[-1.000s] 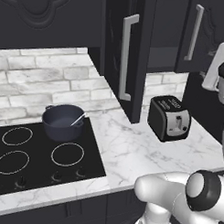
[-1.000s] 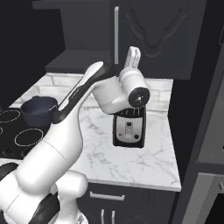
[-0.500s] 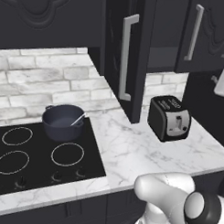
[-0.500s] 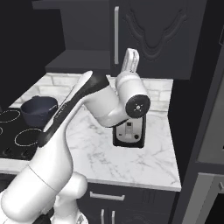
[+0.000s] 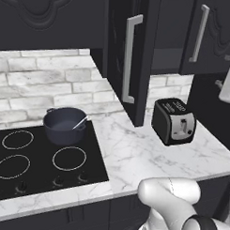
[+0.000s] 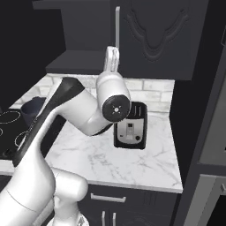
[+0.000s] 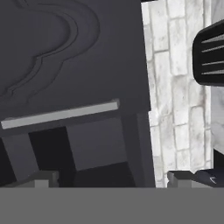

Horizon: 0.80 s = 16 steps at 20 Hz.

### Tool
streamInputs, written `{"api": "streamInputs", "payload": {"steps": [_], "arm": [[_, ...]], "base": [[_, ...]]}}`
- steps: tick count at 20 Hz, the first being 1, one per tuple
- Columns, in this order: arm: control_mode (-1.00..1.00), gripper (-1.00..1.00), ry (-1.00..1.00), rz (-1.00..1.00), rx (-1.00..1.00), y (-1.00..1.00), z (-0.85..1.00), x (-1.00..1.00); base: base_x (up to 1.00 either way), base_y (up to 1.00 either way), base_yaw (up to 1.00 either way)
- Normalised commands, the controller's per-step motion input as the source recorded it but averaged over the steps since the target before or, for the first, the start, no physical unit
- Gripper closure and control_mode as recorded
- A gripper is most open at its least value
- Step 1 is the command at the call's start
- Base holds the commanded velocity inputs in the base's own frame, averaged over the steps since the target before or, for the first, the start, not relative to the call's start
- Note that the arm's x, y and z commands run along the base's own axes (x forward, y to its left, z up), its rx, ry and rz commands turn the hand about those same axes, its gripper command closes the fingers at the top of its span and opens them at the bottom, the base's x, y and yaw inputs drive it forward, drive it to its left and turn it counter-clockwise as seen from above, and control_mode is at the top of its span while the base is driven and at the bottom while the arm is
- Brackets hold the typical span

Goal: Open the cabinet and move the ladle to the pot. Then close the cabinet.

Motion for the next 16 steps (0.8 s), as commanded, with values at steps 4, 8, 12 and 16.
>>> {"api": "streamInputs", "payload": {"steps": [4, 8, 12, 16], "arm": [[-1.00, -1.00, 0.00, 0.00, -0.06, 0.42, 0.25, -0.58], [-1.00, -1.00, 0.00, 0.00, -0.09, 0.54, 0.06, -0.56], [-1.00, -1.00, 0.00, 0.00, -0.11, 0.58, 0.00, -0.66], [-1.00, -1.00, 0.00, 0.00, -0.08, 0.56, 0.00, -0.59]], "base": [[0.00, 0.00, 0.00], [0.00, 0.00, 0.00], [0.00, 0.00, 0.00], [0.00, 0.00, 0.00]]}}
